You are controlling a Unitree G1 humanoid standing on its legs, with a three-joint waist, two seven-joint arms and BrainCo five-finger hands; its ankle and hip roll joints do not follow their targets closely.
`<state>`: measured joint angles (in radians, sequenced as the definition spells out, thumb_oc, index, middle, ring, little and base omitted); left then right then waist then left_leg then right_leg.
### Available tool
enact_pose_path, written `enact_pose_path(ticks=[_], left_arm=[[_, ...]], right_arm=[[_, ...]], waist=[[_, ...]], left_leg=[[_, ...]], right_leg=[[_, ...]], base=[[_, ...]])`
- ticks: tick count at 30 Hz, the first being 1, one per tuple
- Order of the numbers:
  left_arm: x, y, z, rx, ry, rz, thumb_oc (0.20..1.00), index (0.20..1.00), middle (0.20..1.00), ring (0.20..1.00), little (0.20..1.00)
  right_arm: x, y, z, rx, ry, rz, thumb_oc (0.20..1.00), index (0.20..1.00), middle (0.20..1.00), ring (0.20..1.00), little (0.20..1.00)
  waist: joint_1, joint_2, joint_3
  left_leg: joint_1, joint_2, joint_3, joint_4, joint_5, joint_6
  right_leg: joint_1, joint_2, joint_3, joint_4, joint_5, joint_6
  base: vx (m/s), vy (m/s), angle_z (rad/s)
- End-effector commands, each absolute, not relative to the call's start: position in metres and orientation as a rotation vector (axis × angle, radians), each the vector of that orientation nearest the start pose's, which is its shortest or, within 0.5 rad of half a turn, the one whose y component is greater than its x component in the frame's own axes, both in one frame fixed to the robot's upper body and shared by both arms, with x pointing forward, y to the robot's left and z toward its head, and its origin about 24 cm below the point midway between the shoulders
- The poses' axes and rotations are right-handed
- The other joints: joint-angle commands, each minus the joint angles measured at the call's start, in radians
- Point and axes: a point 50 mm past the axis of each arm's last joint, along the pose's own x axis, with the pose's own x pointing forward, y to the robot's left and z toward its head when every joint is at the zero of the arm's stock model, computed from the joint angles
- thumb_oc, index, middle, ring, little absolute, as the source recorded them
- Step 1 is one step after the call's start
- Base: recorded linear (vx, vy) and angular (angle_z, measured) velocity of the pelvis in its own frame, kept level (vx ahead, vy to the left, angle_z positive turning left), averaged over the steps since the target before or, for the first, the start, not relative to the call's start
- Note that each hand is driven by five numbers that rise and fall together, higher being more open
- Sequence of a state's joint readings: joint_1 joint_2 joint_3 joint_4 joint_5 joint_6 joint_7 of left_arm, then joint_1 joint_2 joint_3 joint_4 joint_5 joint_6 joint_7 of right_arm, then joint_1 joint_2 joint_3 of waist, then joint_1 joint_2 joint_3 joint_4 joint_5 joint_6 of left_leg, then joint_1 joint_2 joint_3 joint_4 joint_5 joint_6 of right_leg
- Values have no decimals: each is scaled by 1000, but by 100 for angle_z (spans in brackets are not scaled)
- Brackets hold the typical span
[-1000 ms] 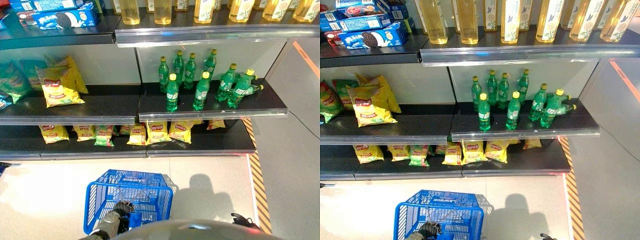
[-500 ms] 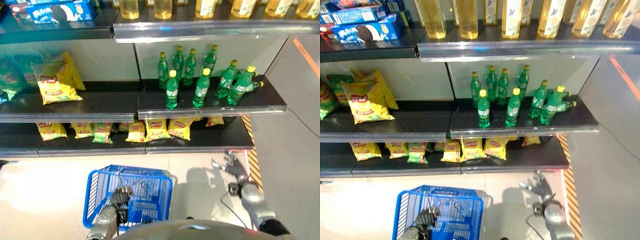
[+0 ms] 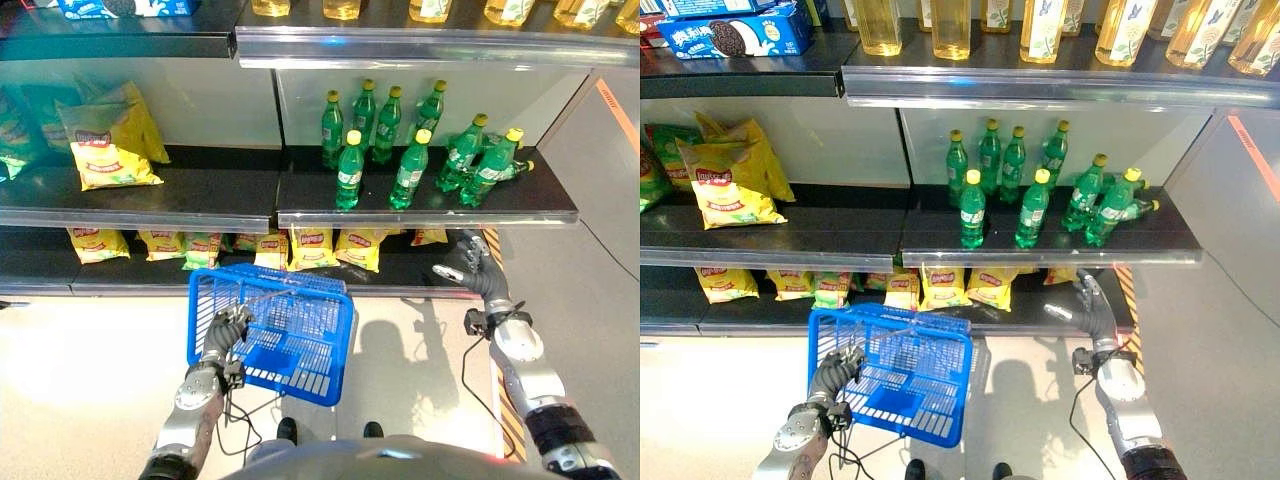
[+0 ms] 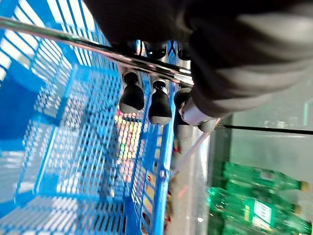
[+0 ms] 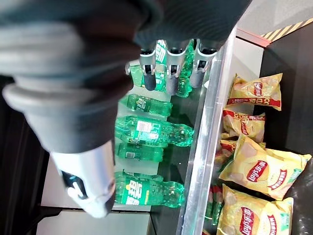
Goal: Pick up the snacks into the basket
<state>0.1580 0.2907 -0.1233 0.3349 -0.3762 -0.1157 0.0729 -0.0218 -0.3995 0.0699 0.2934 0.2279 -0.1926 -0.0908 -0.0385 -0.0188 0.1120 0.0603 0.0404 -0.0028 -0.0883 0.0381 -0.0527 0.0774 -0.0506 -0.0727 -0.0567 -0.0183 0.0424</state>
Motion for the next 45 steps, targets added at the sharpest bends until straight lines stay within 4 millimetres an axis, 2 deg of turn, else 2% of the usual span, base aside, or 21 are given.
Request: enact_pose_path(ticks=[1,5,8,12,17,24,33,37,45], left_arm=[[220,227,0,-96,106,157,200,200,200,200,200],[222,226,2,-107,94,154,200,200,200,200,200],[230,224,13,-80,53,125,200,200,200,200,200],[231,219,20,-88,24,109,200,200,200,200,200],[231,223,36,-89,-46,122,200,200,200,200,200],[232,226,60,-73,-145,94,200,200,200,200,200],[230,225,63,-80,-152,85,200,200,200,200,200],[231,224,65,-83,-159,89,200,200,200,200,200],[232,222,72,-84,-190,101,200,200,200,200,200]], right_arm=[[268,-223,48,-173,-82,-23,1000,1000,1000,1000,1000],[271,-220,51,-176,-90,1,1000,1000,1000,1000,1000],[276,-218,58,-196,-110,17,1000,1000,1000,1000,1000],[281,-222,63,-171,-126,-21,1000,1000,1000,1000,1000],[294,-226,72,-127,-150,-85,1000,1000,1000,1000,1000],[311,-222,104,-135,-255,-65,1000,1000,1000,1000,1000],[317,-213,125,-154,-339,-45,1000,1000,1000,1000,1000],[320,-213,126,-192,-339,-79,1000,1000,1000,1000,1000],[331,-223,120,-146,-285,-250,1000,1000,1000,1000,1000]], waist=[[31,-23,-23],[36,-23,-32],[43,-21,-18],[50,-23,-7],[66,-27,13],[91,-36,78],[106,-34,120],[109,-36,133],[119,-35,154]], left_leg=[[53,-42,-1,21,-112,49],[49,-45,-1,15,-106,47],[36,-49,-7,32,-112,55],[42,-55,-15,45,-125,61],[23,-57,-14,36,-109,55],[-84,-62,-24,71,-85,53],[-138,-69,-37,95,-81,54],[-143,-70,-44,100,-82,55],[-150,-76,-43,109,-89,57]], right_leg=[[-65,-27,7,157,-55,77],[-56,-34,4,122,-41,80],[-71,-35,4,155,-49,80],[-68,-37,2,179,-62,78],[-72,-43,-8,139,-42,79],[-154,-41,-8,141,-15,75],[-195,-43,-13,153,-12,74],[-199,-42,-16,158,-15,72],[-205,-44,-16,166,-17,73]], base=[[0,0,0],[-16,3,0],[-34,5,1],[0,0,0],[-41,-6,3],[-93,-21,7],[-8,1,3],[0,0,0],[0,0,0]])
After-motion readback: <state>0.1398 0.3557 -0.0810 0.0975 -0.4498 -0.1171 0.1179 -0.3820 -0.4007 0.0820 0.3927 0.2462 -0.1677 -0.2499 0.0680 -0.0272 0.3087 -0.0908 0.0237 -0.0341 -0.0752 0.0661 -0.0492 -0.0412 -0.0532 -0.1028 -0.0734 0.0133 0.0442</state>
